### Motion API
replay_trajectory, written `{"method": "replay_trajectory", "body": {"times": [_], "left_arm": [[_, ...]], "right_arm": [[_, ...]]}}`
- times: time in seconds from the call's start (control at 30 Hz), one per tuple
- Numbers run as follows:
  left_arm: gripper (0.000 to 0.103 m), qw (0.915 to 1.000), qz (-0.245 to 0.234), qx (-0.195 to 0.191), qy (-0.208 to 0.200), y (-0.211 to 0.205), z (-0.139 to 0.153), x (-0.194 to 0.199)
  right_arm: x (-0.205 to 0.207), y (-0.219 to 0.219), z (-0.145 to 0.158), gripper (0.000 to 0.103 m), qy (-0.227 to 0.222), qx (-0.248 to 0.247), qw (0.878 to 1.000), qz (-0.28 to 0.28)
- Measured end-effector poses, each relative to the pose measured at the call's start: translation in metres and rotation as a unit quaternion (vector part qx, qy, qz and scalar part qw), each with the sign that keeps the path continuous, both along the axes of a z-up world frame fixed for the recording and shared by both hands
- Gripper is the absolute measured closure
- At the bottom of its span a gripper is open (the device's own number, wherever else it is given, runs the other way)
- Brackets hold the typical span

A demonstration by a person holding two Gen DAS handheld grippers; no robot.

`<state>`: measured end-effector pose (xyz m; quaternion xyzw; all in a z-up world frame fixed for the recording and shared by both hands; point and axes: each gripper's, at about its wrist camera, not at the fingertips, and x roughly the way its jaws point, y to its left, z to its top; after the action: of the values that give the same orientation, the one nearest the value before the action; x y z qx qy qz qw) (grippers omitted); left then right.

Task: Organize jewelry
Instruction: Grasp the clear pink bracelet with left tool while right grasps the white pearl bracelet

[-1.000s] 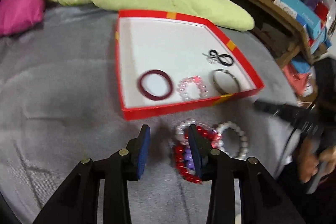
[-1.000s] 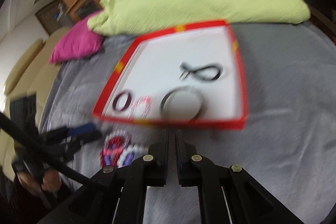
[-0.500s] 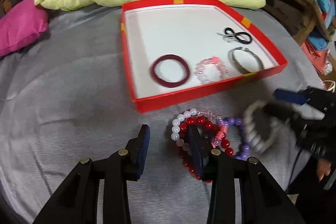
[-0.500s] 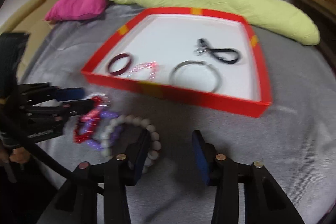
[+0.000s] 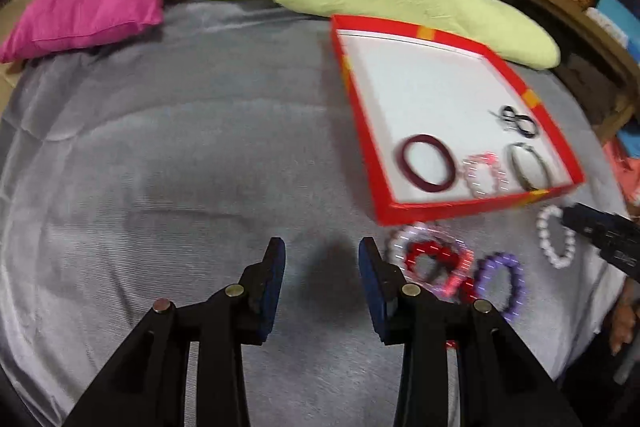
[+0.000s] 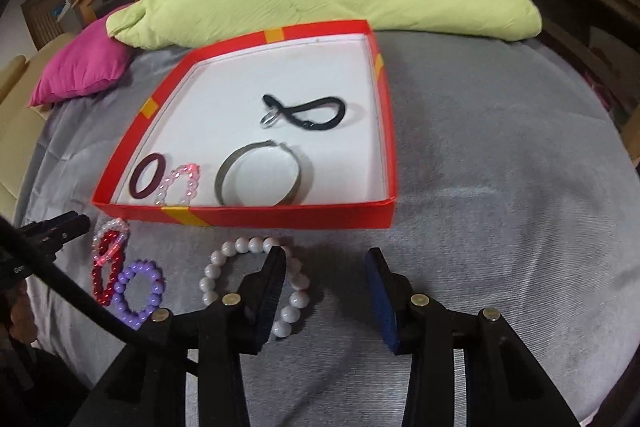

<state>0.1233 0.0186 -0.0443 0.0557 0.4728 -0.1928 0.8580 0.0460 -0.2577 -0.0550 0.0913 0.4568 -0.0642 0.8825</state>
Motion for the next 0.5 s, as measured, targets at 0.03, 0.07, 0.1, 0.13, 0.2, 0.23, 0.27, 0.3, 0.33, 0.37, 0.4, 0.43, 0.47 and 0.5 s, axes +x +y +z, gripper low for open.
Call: {"method": "replay_trajectory", "body": {"times": [0.03,0.07,0.1,0.13,0.2,0.23,0.27,0.3,0.33,0.37,0.4,0.43,0.47,0.5], "left_arm": [[0.064,0.9999,-0.011,-0.008,-0.004,-0.001,0.003,-0.004],[0.064,0.9996,-0.022,-0.013,-0.01,0.0,0.006,-0.009],[0.064,0.9989,-0.037,-0.019,-0.02,-0.003,0.01,-0.014],[0.064,0.9981,-0.051,-0.022,-0.028,-0.006,0.014,-0.019],[0.063,0.9958,-0.082,-0.022,-0.033,-0.011,0.014,-0.028],[0.059,0.9951,-0.092,-0.02,-0.032,-0.014,0.013,-0.03],[0.05,0.9946,-0.099,-0.016,-0.03,-0.018,0.012,-0.032],[0.041,0.9943,-0.102,-0.01,-0.028,-0.021,0.01,-0.033],[0.039,0.9941,-0.105,-0.005,-0.026,-0.024,0.009,-0.034],[0.038,0.9939,-0.108,-0.001,-0.023,-0.026,0.007,-0.034],[0.038,0.9936,-0.111,0.002,-0.02,-0.029,0.007,-0.033],[0.038,0.9934,-0.113,0.006,-0.017,-0.031,0.006,-0.033],[0.038,0.9931,-0.116,0.011,-0.016,-0.033,0.004,-0.034],[0.038,0.9929,-0.117,0.016,-0.016,-0.038,0.004,-0.036]], "right_arm": [[0.0,0.001,0.0,0.058,0.001,-0.003,1.0,0.001],[0.001,0.001,0.0,0.057,0.002,-0.003,1.0,0.002],[0.001,0.003,-0.001,0.057,0.004,-0.001,1.0,0.002],[0.001,0.003,-0.001,0.057,0.005,-0.001,1.0,0.001],[0.001,0.003,-0.003,0.057,0.006,-0.001,1.0,0.001],[0.001,0.002,-0.003,0.057,0.006,-0.002,1.0,0.001],[0.001,0.002,-0.002,0.057,0.005,-0.002,1.0,0.001],[0.001,0.002,-0.002,0.057,0.005,-0.001,1.0,0.001],[0.001,0.002,-0.003,0.057,0.005,-0.001,1.0,0.001],[0.001,0.002,-0.002,0.057,0.005,-0.002,1.0,0.002],[0.001,0.003,-0.003,0.057,0.004,-0.003,1.0,0.002],[0.002,0.003,-0.003,0.057,0.004,-0.005,1.0,0.003],[0.002,0.004,-0.003,0.058,0.004,-0.008,1.0,0.005],[0.002,0.005,-0.003,0.058,0.003,-0.011,1.0,0.006]]}}
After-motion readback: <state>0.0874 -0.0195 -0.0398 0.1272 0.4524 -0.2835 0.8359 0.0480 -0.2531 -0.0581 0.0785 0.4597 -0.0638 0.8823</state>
